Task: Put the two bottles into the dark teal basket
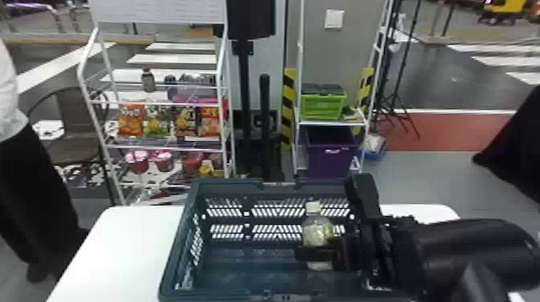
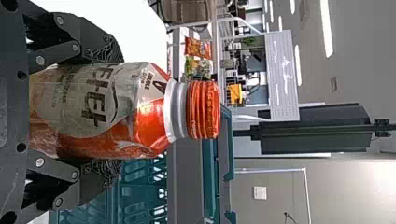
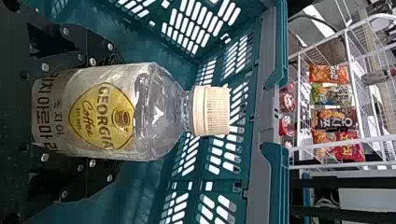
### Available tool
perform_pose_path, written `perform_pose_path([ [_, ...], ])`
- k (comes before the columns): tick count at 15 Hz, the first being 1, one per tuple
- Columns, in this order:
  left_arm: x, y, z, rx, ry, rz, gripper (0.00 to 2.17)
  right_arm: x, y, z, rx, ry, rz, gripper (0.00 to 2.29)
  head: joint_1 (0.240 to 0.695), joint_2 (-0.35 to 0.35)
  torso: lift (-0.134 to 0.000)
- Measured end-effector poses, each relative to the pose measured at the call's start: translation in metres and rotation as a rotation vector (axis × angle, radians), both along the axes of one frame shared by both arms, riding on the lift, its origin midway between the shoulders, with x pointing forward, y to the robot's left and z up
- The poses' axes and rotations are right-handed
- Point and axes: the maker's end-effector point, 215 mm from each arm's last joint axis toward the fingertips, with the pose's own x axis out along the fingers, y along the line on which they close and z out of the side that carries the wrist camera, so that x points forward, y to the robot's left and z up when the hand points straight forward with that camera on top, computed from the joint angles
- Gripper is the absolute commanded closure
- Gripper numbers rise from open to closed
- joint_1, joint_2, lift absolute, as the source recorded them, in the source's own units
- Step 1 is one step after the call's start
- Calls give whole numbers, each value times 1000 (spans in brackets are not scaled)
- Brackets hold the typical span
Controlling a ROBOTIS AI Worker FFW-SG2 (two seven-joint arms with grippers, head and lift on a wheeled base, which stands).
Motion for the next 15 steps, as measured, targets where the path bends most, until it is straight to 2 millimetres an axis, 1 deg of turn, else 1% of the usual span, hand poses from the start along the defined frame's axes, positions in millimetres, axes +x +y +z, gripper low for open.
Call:
perform_pose_path([
  [1,0,0,0,0,0,0,2148,-3,1,-1,4,15,2,1153,499,0,0],
  [2,0,0,0,0,0,0,2148,-6,2,-4,7,32,3,272,499,0,0],
  [3,0,0,0,0,1,0,2148,-9,2,-4,10,41,3,-1,499,0,0],
  [7,1,0,1,0,-1,0,2148,-13,2,-2,15,42,1,16,499,0,0],
  [9,1,0,1,-1,-2,-1,2148,-11,3,9,33,14,7,16,499,0,0],
  [11,1,0,1,0,-1,0,2148,-7,4,32,62,-50,18,16,499,0,0],
  [13,0,1,0,0,1,1,2148,-4,4,59,70,-168,27,16,499,0,0],
  [15,-1,1,0,1,2,1,2148,-9,11,85,89,-298,56,16,499,0,0],
])
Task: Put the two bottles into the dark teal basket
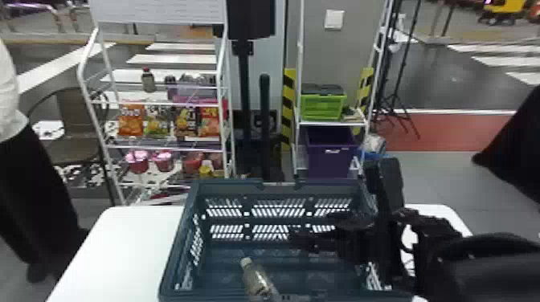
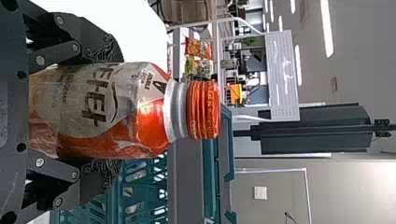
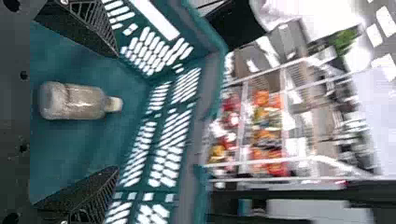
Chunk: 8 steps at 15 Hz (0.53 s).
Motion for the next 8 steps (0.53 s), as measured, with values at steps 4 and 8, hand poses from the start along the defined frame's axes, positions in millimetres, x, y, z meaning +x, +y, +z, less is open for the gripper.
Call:
perform_pose_path([
  [4,3,-3,5,-1,-8,-7,2148,-23,-13,59,93,-256,0,36,499,0,0],
  [8,6,-6,10,0,-16,-10,2148,-57,-78,65,188,-350,-106,53,499,0,0],
])
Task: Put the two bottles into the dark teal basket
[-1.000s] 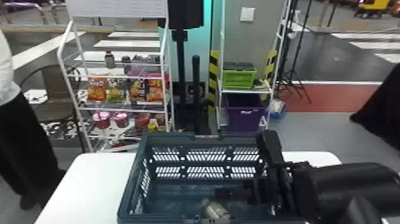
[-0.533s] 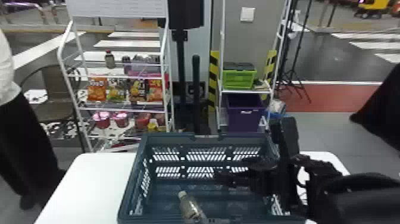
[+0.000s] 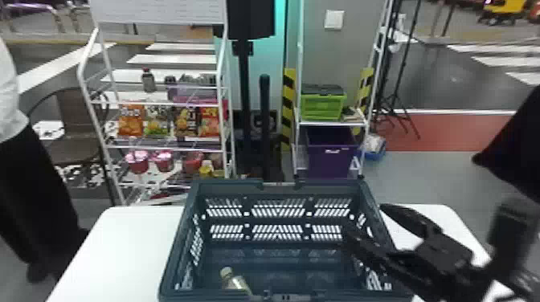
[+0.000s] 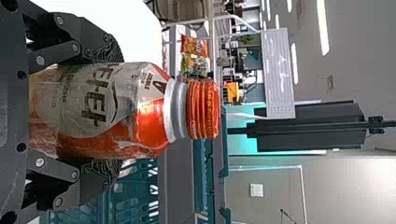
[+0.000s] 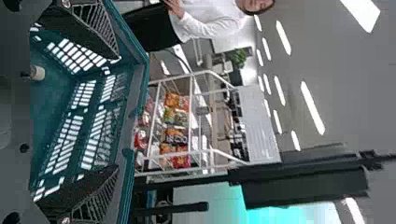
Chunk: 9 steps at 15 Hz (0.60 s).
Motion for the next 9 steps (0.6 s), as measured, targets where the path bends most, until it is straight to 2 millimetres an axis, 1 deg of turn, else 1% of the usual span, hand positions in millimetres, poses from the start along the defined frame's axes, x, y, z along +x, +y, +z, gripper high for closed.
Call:
perform_pose_path([
  [2,-1,0,0,1,0,1,2148,-25,-43,-17,15,-25,-77,60,499,0,0],
  [4,-1,0,1,1,1,1,2148,-50,-79,-40,-1,-33,-155,56,499,0,0],
  [5,-1,0,3,2,2,1,2148,-64,-93,-51,-12,-33,-190,56,499,0,0],
  [6,1,-1,5,5,3,2,2148,-77,-104,-60,-30,-40,-219,56,499,0,0],
  [9,7,-3,15,15,4,3,2148,-107,-116,-83,-81,-39,-260,56,499,0,0],
])
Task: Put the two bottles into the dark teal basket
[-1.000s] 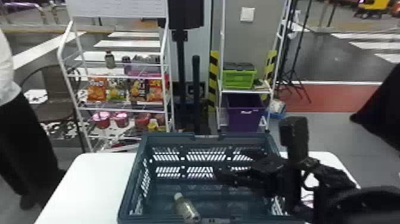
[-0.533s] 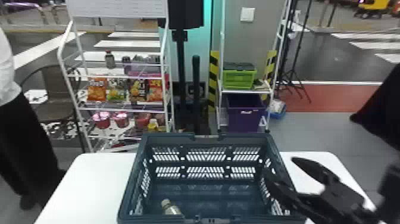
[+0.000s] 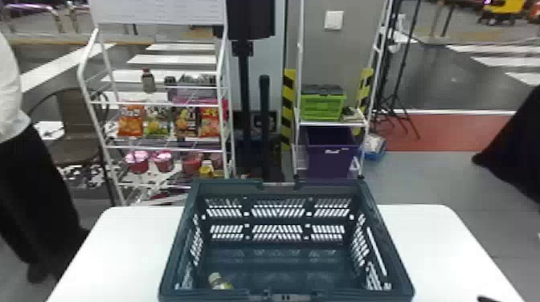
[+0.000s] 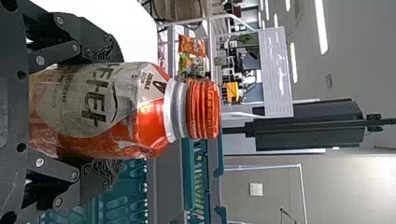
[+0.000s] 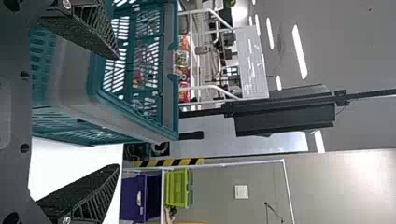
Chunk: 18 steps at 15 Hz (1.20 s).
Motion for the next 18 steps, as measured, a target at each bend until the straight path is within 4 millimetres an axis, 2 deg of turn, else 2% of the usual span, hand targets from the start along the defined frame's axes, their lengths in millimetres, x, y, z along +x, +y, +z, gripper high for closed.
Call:
perform_pose_path([
  [4,7,-1,10,11,1,9,2148,-26,-4,-44,-40,81,-11,56,499,0,0],
  [8,12,7,28,47,5,45,2148,-34,-6,-64,-38,129,-14,56,499,0,0],
  [12,24,15,65,108,6,60,2148,-38,-10,-72,-27,148,-22,56,499,0,0],
  [14,35,22,93,164,3,73,2148,-39,-12,-73,-24,149,-26,56,499,0,0],
  [18,68,29,144,271,14,70,2148,-42,-16,-76,-26,155,-33,56,499,0,0],
])
